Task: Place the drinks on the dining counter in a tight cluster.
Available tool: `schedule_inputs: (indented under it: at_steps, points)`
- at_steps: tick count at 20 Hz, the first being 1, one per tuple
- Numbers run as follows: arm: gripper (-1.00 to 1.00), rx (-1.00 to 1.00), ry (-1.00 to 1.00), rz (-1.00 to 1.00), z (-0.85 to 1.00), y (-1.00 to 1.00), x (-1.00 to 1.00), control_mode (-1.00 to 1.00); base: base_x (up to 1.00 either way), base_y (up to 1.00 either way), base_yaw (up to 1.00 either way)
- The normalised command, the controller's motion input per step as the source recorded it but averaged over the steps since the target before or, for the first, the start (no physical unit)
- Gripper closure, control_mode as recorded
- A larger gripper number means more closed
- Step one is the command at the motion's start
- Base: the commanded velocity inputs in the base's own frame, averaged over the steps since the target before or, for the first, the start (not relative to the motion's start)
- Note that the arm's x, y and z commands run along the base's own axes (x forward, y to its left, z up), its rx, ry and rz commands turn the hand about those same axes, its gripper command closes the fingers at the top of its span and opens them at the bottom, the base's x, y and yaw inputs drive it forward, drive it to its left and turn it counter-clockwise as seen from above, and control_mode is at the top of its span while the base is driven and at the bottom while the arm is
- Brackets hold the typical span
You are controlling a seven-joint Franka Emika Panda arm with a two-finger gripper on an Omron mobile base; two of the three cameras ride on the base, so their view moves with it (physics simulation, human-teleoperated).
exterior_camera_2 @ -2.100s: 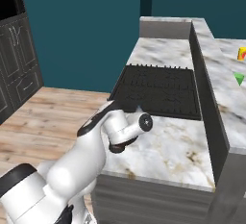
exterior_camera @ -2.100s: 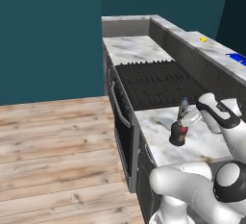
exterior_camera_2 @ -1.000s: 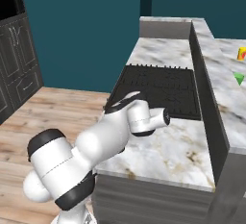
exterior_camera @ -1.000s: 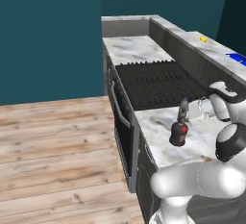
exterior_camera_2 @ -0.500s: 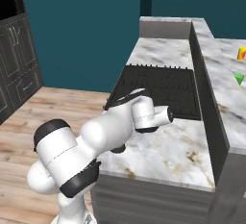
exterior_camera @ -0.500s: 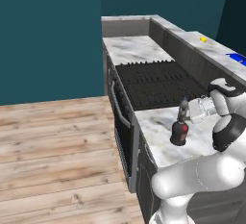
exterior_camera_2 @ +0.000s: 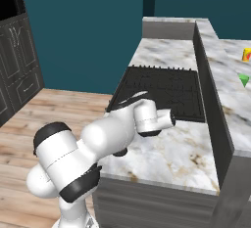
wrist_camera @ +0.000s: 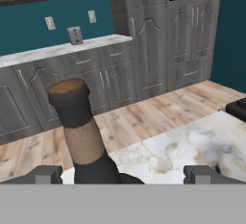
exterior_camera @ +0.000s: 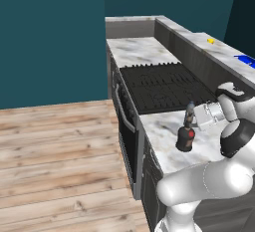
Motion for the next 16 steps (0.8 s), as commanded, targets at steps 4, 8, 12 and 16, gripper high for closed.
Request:
schedule_inputs:
  at_steps: [4,8,12,16]
  points:
    - [-1.0,0.0,0.0,0.02,-0.04,0.0,-0.2,-1.0,0.0,0.0,0.0]
    - [-1.0,0.0,0.0,0.04,-0.01,0.04,-0.06,-1.0,0.0,0.0,0.0]
    - [-1.0,0.0,0.0,0.01,0.0,0.12,0.0,-1.0,0.0,0.0,0.0]
    - [-1.0,0.0,0.0,0.0,0.0,0.09,0.0,-1.0,0.0,0.0,0.0]
